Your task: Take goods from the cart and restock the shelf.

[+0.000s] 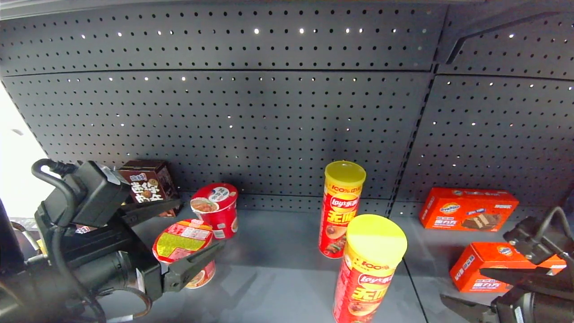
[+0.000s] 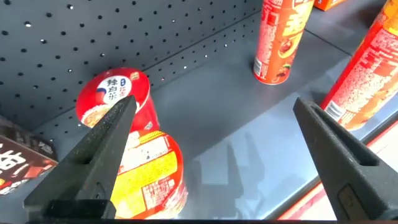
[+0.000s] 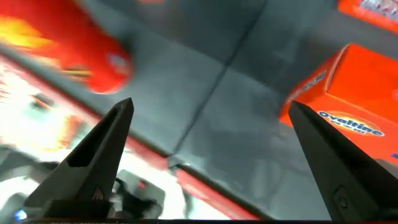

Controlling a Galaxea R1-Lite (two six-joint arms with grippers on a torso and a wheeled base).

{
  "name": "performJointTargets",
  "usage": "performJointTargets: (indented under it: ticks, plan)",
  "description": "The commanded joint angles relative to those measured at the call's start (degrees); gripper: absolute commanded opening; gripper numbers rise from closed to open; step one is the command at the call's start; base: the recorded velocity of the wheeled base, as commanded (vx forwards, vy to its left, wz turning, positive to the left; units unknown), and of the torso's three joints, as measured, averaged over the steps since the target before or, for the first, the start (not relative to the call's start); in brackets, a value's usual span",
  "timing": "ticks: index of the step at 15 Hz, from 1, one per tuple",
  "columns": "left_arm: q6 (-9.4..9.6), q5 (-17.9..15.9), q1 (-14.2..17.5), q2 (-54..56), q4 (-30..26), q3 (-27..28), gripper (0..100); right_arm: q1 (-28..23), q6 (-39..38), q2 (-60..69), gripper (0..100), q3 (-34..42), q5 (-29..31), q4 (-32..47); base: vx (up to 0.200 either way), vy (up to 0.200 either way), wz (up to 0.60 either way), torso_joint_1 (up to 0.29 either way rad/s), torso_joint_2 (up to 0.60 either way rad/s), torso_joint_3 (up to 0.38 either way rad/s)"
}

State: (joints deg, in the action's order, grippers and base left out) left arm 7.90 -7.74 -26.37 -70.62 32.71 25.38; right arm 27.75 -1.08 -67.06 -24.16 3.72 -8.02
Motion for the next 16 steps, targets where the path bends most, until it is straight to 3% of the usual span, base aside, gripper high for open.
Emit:
performJointTargets:
  ticks: [1, 8, 11, 14, 16]
  plan:
    - [0.10, -0.08, 0.09, 0.48, 0.08, -0.07, 100, 3.63, -0.06, -4.83, 100, -1.06, 1.91, -0.24, 0.000, 0.000, 0.00, 0.000, 0.00, 0.000]
    - [0.63, -0.17, -0.09, -0.13, 0.08, 0.72, 100, 6.36, 0.03, -11.69, 100, -0.62, 0.32, -3.23, 0.000, 0.000, 0.00, 0.000, 0.00, 0.000]
    - [0.71, -0.17, 2.11, -0.40, 0.08, 0.99, 100, 6.97, 0.03, -15.38, 100, -2.73, 1.20, -5.69, 0.000, 0.000, 0.00, 0.000, 0.00, 0.000]
    - [2.30, -0.17, 2.99, -1.19, -0.01, 1.43, 100, 7.15, 0.03, -17.84, 100, -4.93, 2.26, -5.60, 0.000, 0.000, 0.00, 0.000, 0.00, 0.000]
    - [2.38, -0.17, 2.99, -1.89, -0.01, 1.43, 100, 8.38, -0.06, -19.34, 100, -6.51, 3.40, -5.60, 0.000, 0.000, 0.00, 0.000, 0.00, 0.000]
